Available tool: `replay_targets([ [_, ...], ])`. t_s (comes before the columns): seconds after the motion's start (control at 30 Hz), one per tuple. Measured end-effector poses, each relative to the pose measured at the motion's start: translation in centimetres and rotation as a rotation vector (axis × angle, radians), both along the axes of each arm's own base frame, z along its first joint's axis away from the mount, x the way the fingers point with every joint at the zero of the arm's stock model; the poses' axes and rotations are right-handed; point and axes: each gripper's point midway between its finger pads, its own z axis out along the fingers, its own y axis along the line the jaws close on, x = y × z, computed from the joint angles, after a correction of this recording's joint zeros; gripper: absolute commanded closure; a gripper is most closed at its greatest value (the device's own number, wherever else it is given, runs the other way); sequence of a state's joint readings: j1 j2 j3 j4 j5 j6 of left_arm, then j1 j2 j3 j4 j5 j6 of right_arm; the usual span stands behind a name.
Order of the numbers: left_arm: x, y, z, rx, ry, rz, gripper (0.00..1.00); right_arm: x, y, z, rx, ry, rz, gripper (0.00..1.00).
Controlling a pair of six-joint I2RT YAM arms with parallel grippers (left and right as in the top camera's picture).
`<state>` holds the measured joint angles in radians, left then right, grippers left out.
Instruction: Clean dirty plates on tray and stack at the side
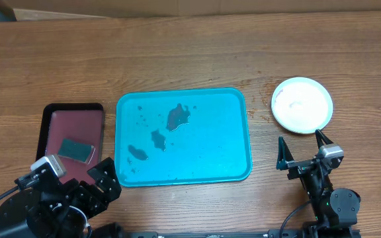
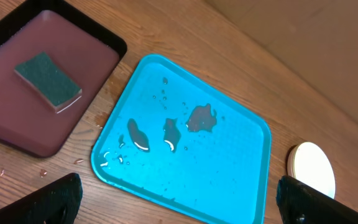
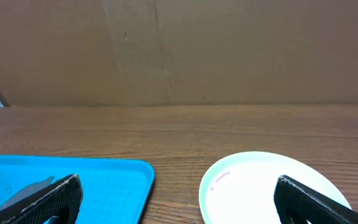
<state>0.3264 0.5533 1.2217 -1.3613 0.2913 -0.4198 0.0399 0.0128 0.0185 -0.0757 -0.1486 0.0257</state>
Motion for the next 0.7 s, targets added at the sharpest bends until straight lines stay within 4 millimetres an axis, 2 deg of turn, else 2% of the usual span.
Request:
replay_targets([
  [0.33,-0.2,0.1,-1.1,0.059,0.039,-0.045,0.00,0.0,0.0,0.0,0.000,-0.001,0.000,0.00],
  [0.47,1.1,-0.3,-2.4,0.111,0.010,-0.128,0.00,0.0,0.0,0.0,0.000,0.000,0.000,0.00],
  [0.7,5.0,-1.3,-5.7,0.216,-0.183,-0.251,0.00,0.0,0.0,0.0,0.000,0.000,0.000,0.00],
])
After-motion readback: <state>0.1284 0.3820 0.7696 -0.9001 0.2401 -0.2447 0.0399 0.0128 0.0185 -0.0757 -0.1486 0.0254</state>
